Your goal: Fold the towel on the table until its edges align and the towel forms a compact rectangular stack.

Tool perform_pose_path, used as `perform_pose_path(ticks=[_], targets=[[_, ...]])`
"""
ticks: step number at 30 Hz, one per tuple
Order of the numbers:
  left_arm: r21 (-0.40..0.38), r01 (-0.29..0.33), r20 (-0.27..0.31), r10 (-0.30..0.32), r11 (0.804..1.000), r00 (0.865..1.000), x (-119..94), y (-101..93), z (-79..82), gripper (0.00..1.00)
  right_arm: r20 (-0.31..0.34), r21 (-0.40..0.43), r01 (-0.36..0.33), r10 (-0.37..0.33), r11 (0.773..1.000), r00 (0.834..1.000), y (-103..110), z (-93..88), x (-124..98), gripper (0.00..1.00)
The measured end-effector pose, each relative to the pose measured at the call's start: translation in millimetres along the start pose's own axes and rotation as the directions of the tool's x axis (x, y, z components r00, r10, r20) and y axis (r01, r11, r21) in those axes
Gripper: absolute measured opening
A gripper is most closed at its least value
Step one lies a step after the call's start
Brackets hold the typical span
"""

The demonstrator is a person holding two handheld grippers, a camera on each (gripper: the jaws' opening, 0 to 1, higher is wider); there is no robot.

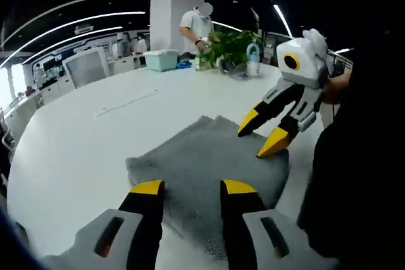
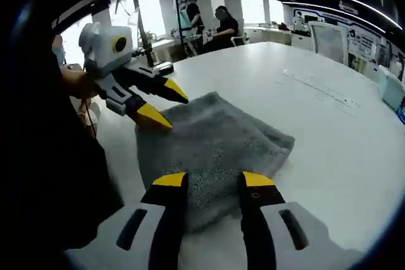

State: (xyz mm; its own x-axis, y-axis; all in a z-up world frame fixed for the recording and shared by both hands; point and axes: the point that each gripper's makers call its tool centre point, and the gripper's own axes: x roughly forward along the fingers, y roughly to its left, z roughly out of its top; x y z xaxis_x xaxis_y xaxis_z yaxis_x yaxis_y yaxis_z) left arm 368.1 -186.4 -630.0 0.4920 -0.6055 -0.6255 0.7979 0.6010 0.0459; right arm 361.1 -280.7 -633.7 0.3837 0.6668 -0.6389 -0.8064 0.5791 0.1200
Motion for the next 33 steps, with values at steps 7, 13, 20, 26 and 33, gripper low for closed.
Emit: perform_pose_path(ticks=[7,13,20,26,33], targets=[[0.075,0.012,0.006,-0.013,0.997,1.0,12.8,-1.7,2.5,0.32,0.044,0.031,-0.017,0.016,0.999,0.999,-4.3,-2.2,4.5,0.33],[0.011,0.041,-0.001,-0.041,0.999,0.999,18.8,4.3,5.4,0.33,0.04,0.004,-0.01,0.01,1.0,0.999,-7.9,-0.1,6.3,0.33],[0.017,0.053,0.019,-0.053,0.998,0.998,31.9,15.9,16.1,0.34,0.036,0.0,0.02,-0.02,1.0,0.999,-28.6,5.2,10.0,0.32],[-0.011,0.042,0.045,-0.041,0.999,0.998,48.6,36.0,30.1,0.34,0.041,0.005,0.043,-0.044,0.999,0.998,-58.4,17.7,19.7,0.32],[-0.08,0.059,0.084,-0.052,0.995,0.995,65.9,58.4,44.2,0.39,0.064,0.011,0.048,-0.049,0.999,0.997,-84.3,30.0,29.8,0.32]])
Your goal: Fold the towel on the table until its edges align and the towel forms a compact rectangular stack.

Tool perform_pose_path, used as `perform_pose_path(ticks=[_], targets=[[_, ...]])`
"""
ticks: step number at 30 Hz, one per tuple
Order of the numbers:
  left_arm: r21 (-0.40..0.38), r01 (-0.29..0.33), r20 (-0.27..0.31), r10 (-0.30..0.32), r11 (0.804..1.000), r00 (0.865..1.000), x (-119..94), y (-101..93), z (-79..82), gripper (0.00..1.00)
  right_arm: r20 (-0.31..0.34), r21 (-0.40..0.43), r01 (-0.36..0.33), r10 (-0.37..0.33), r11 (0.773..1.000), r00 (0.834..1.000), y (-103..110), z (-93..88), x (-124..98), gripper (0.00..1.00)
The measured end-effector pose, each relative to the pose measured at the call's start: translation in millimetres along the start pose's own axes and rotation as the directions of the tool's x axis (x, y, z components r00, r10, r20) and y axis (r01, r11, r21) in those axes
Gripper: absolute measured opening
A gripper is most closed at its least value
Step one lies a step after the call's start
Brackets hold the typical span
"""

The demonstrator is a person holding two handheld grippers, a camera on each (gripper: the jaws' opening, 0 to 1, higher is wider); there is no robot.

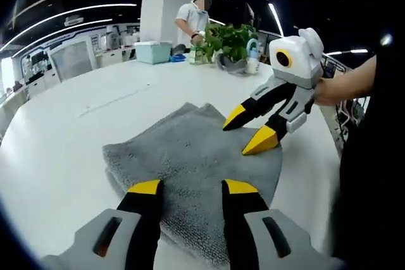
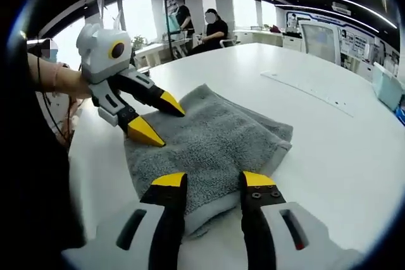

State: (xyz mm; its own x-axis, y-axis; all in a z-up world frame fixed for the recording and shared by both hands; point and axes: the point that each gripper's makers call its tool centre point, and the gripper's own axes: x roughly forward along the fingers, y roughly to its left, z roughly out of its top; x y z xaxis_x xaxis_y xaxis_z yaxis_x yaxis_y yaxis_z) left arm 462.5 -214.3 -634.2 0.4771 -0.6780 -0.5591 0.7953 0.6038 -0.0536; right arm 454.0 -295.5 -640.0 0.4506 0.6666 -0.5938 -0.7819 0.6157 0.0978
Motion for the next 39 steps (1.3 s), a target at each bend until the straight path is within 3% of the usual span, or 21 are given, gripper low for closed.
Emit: perform_pose_path(ticks=[6,11,13,15,16,18,19,20,21,22,23,24,25,26,29,35,39], targets=[[0.009,0.01,0.01,-0.011,1.0,1.0,14.7,18.4,10.4,0.39,0.04,0.027,-0.006,0.005,1.0,0.999,-20.6,8.7,6.4,0.33],[-0.008,0.023,0.01,-0.023,1.0,1.0,11.5,17.9,14.4,0.4,0.05,0.064,-0.031,0.028,0.997,0.998,-16.9,13.9,2.1,0.36],[-0.037,0.028,0.061,-0.026,0.999,0.998,2.3,13.0,23.0,0.49,0.149,0.095,-0.112,0.097,0.989,0.984,0.5,30.6,-4.4,0.59],[-0.053,0.011,0.134,-0.003,0.999,0.991,-12.0,10.3,35.3,0.65,0.204,0.11,-0.058,0.035,0.992,0.978,-1.7,42.0,-16.0,0.82],[-0.052,-0.001,0.153,0.008,0.999,0.988,-18.8,9.7,38.6,0.74,0.22,0.104,-0.039,0.015,0.994,0.975,-2.1,45.3,-22.2,0.83],[-0.052,-0.033,0.184,0.042,0.998,0.982,-37.2,8.6,43.5,0.81,0.26,0.123,0.005,-0.037,0.992,0.965,-5.0,51.5,-38.5,0.82],[-0.069,-0.048,0.191,0.061,0.996,0.98,-49.3,7.3,43.6,0.82,0.292,0.14,0.022,-0.062,0.99,0.955,-6.4,55.5,-45.9,0.86],[-0.088,-0.059,0.203,0.076,0.994,0.976,-57.3,6.7,44.8,0.84,0.371,0.15,0.052,-0.104,0.987,0.923,-8.6,66.6,-58.0,0.97],[-0.11,-0.077,0.223,0.1,0.991,0.97,-66.1,7.1,47.0,0.87,0.445,0.154,0.083,-0.144,0.985,0.884,-11.5,76.6,-69.0,0.98],[-0.128,-0.09,0.244,0.12,0.988,0.962,-73.4,7.3,48.9,0.97,0.492,0.16,0.078,-0.148,0.984,0.858,-8.3,81.6,-82.0,1.0],[-0.171,-0.115,0.266,0.159,0.978,0.951,-86.7,8.1,49.7,0.97,0.511,0.184,0.069,-0.155,0.981,0.846,-6.6,82.0,-88.8,1.0],[-0.18,-0.117,0.257,0.161,0.977,0.953,-90.7,7.2,47.5,0.99,0.513,0.196,0.083,-0.175,0.977,0.841,-9.9,81.2,-93.3,1.0],[-0.228,-0.167,0.237,0.221,0.959,0.946,-103.4,10.9,42.2,0.99,0.506,0.24,0.09,-0.204,0.967,0.838,-11.1,76.1,-106.8,1.0],[-0.217,-0.183,0.269,0.239,0.959,0.933,-114.9,10.6,44.1,0.99,0.486,0.245,0.108,-0.218,0.964,0.846,-10.4,71.4,-112.4,1.0],[-0.231,-0.218,0.3,0.283,0.948,0.911,-138.8,7.4,42.4,0.99,0.442,0.235,0.171,-0.262,0.957,0.858,-11.8,56.9,-126.9,1.0],[-0.312,-0.252,0.337,0.354,0.916,0.872,-177.8,8.3,33.4,0.99,0.428,0.2,0.251,-0.315,0.947,0.847,-14.2,43.7,-155.9,1.0],[-0.346,-0.269,0.338,0.387,0.899,0.858,-192.5,10.2,25.3,0.99,0.419,0.208,0.254,-0.321,0.945,0.85,-12.1,42.7,-164.8,1.0]])
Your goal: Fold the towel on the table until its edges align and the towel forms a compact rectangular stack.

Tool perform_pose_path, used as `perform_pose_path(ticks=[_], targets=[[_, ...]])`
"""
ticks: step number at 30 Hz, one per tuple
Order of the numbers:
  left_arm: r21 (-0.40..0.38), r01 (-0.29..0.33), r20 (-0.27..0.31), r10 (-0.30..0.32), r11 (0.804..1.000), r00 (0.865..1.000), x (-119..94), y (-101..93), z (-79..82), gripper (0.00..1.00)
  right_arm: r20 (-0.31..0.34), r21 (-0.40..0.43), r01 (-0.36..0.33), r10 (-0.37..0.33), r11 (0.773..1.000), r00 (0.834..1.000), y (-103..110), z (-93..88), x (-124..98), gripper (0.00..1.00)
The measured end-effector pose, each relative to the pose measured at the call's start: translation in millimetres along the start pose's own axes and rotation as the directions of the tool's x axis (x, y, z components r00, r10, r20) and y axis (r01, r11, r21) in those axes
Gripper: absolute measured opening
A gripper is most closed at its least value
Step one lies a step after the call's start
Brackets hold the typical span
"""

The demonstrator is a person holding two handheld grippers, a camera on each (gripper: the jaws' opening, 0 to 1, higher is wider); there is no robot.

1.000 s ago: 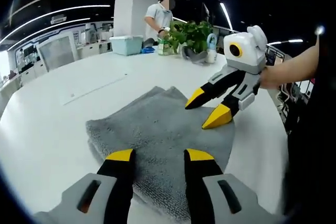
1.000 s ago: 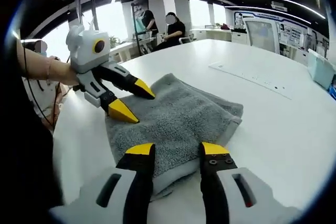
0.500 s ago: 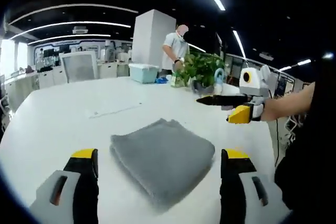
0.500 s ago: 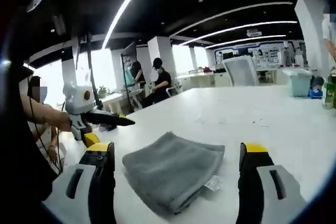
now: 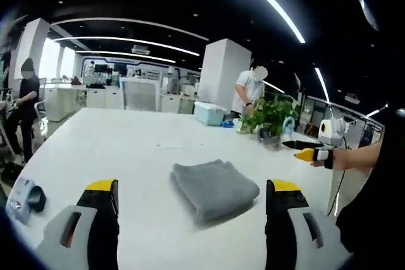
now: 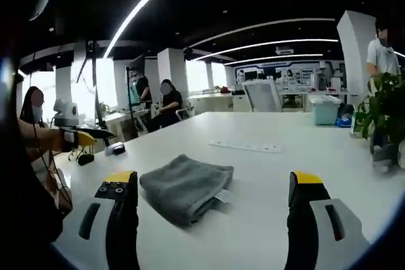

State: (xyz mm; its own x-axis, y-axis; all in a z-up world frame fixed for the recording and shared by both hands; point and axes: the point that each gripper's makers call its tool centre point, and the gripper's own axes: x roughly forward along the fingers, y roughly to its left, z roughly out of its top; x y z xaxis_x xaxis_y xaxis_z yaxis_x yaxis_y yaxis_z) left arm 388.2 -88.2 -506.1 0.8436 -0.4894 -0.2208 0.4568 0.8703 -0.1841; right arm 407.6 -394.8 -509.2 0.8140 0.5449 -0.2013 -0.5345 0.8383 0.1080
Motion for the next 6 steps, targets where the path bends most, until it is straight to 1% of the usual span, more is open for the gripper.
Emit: perform_pose_path(ticks=[3,6], targets=[[-0.002,-0.004,0.011,0.004,1.0,1.0,-8.2,-1.5,0.5,0.99,-0.038,-0.035,0.006,-0.008,0.999,0.999,3.9,-6.9,-6.6,1.0],[0.023,0.0,0.017,-0.001,1.0,1.0,-14.2,-10.0,1.6,0.99,-0.041,-0.045,0.004,-0.006,0.999,0.999,13.9,-9.4,-10.8,1.0]])
